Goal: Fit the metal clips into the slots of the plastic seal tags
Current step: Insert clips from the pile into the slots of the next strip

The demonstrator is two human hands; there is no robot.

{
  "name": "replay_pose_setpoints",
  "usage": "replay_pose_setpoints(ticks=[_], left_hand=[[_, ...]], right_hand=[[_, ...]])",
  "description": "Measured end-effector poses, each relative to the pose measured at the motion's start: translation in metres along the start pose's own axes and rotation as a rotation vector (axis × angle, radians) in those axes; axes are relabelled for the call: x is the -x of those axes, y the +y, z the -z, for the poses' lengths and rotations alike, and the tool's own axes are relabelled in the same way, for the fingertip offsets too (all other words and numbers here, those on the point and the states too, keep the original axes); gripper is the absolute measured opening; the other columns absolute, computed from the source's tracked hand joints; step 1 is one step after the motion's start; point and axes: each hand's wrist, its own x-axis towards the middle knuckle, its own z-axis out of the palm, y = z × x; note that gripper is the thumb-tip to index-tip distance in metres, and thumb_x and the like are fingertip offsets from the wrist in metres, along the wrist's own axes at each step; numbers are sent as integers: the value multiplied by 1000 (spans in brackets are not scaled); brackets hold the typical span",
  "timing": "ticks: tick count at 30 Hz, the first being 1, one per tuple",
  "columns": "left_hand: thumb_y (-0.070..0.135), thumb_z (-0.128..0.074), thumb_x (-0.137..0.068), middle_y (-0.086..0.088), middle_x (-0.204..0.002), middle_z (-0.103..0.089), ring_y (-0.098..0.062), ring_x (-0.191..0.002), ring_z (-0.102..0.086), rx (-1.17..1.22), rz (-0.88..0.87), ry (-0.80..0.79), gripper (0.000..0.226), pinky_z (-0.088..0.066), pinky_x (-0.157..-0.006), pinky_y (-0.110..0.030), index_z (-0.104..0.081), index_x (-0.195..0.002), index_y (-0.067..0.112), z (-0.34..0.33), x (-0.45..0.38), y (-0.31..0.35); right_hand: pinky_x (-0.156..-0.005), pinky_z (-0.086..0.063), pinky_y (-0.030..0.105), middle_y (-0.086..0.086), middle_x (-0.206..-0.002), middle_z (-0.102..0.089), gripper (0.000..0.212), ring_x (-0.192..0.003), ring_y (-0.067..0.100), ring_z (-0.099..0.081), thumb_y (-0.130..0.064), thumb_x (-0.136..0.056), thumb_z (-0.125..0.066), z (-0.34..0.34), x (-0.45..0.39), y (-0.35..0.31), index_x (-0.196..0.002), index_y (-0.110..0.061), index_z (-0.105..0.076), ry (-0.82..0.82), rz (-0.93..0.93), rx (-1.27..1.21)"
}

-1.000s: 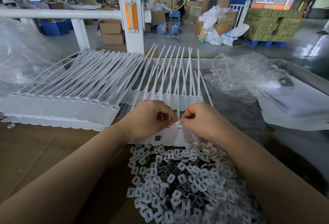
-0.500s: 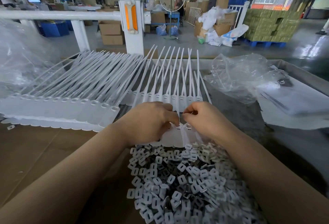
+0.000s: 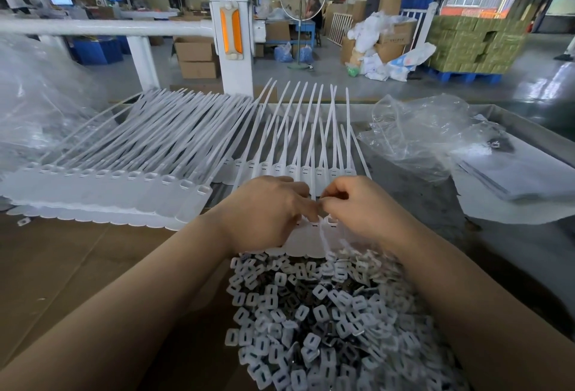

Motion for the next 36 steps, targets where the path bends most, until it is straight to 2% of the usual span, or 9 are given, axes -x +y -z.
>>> replay_pose_setpoints(ticks=[3, 7, 11, 14, 20, 28, 30, 34, 36], left_hand=[[9, -56, -92, 8, -90, -58, -9, -80, -54, 156, 89, 5, 31, -40, -68, -26, -73, -105, 31, -4, 3, -6], [9, -62, -94, 5, -96, -59, -4, -88, -57, 386, 156, 8, 26, -47, -79, -24, -77, -100, 30, -7, 10, -15], [5, -62, -92, 10, -93, -58, 1, -84, -55, 394, 167, 32, 33, -39, -74, -11, -76, -101, 34, -7, 8, -12], [4, -62, -91, 9, -93, -58, 3, -83, -54, 392, 173, 48, 33, -35, -73, -6, -76, -102, 32, -7, 9, -10], [1, -62, -90, 8, -96, -59, 2, -85, -54, 400, 188, 64, 37, -38, -75, -9, -76, -103, 33, -8, 9, -8], [3, -62, -90, 8, -92, -59, -1, -84, -55, 381, 188, 64, 34, -38, -73, -11, -76, -100, 32, -9, 9, -9], [3, -62, -89, 9, -91, -58, -1, -84, -54, 368, 183, 60, 33, -39, -72, -12, -76, -100, 32, -9, 10, -9], [5, -63, -89, 11, -90, -57, -2, -82, -56, 348, 185, 60, 31, -46, -73, -23, -75, -99, 32, -6, 12, -11], [6, -63, -88, 13, -89, -57, 1, -79, -55, 343, 196, 66, 31, -45, -72, -22, -76, -98, 32, -5, 12, -12]], right_hand=[[-71, -54, 29, -7, -80, -70, 10, -76, 9, -66, -24, -88, -66, 8, 6, -5, -80, -29, -70, -133, 112, -12], [-62, -50, 17, -16, -76, -70, 7, -66, -2, -61, -28, -85, -73, 11, 17, -16, -80, -33, -73, -470, 302, -16], [-79, -57, 39, -8, -85, -72, 8, -81, 17, -66, -29, -81, -79, 7, 23, -25, -87, -31, -74, -676, 381, 38], [-78, -54, 43, 1, -87, -70, 15, -82, 23, -64, -29, -78, -83, 5, 27, -29, -91, -30, -75, -765, 392, 7], [-78, -53, 39, -6, -89, -66, 31, -81, 10, -61, -39, -74, -85, -1, 30, -32, -103, -37, -73, -728, 421, 138], [-73, -51, 18, -17, -86, -69, 13, -78, -2, -63, -27, -79, -82, -5, 30, -29, -91, -27, -77, -681, 410, 93], [-76, -51, 20, -17, -87, -70, 12, -80, -2, -64, -26, -79, -82, -4, 29, -28, -89, -27, -77, -679, 400, 59], [-79, -57, 39, -12, -87, -71, 10, -81, 12, -65, -35, -77, -82, 3, 24, -24, -83, -38, -74, -634, 383, 6], [-70, -52, 33, -12, -82, -70, 9, -72, 11, -60, -37, -77, -81, 9, 21, -20, -80, -40, -73, -599, 362, -27]])
